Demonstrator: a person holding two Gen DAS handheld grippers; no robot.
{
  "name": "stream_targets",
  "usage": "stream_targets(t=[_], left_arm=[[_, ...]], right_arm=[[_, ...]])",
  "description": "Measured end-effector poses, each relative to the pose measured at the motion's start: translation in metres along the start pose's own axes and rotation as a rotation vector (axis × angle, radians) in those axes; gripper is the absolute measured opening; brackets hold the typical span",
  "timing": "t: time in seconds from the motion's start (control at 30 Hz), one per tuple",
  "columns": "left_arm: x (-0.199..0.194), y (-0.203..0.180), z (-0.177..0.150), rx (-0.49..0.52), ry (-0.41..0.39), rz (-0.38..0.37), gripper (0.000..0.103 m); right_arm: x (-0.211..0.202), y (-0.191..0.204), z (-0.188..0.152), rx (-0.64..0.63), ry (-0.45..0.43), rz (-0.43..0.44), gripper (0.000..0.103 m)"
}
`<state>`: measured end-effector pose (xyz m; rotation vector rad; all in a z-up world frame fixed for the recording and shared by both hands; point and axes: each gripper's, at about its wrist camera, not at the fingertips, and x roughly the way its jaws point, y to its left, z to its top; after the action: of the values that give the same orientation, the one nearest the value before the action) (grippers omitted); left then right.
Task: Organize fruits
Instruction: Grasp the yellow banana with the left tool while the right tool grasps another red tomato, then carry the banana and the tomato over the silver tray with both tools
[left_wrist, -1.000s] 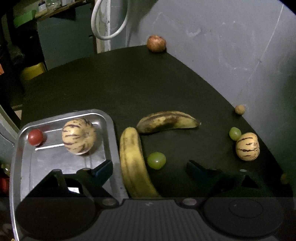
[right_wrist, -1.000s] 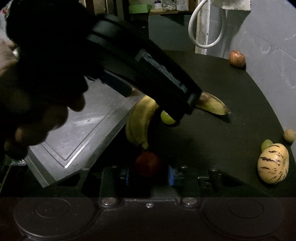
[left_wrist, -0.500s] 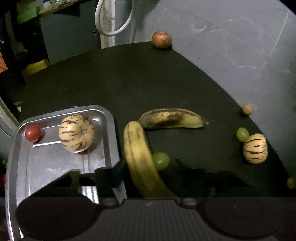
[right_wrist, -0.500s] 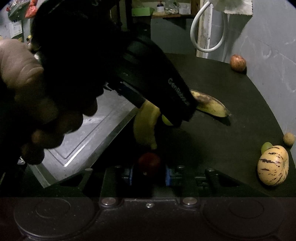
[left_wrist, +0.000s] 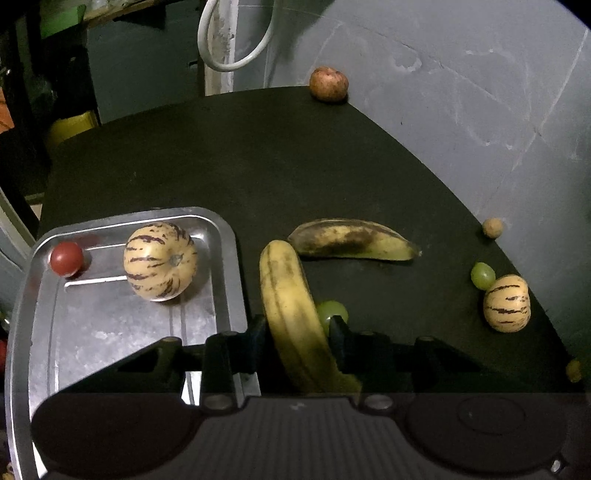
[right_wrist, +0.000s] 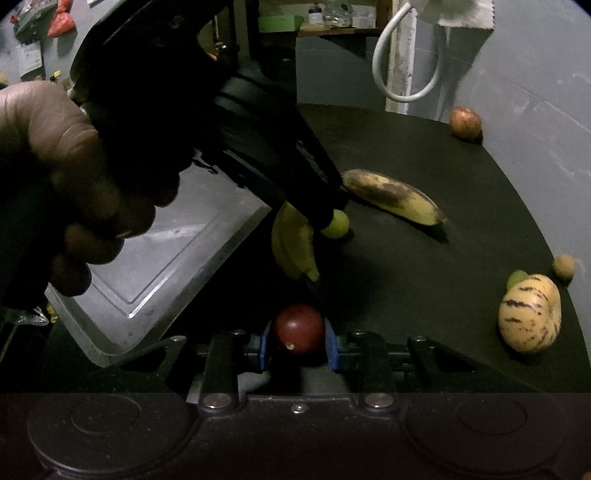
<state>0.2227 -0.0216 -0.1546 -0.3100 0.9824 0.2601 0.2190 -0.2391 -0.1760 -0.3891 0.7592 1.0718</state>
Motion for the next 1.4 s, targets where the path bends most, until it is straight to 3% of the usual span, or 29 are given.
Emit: stream_targets(t=[0.8, 1.4], left_arm=[[-0.050, 0.006, -0.024, -0.040, -0.015, -0.072, 0.035], [-0.119, 0.058, -0.017, -0.119, -0.165, -0.035, 0.034]], right_arm=[[-0.040, -0.008, 0.004, 0.044, -0.045, -0.061, 0.031], [-0.070, 0.014, 0.056, -0.006, -0.151, -0.068, 0.031]])
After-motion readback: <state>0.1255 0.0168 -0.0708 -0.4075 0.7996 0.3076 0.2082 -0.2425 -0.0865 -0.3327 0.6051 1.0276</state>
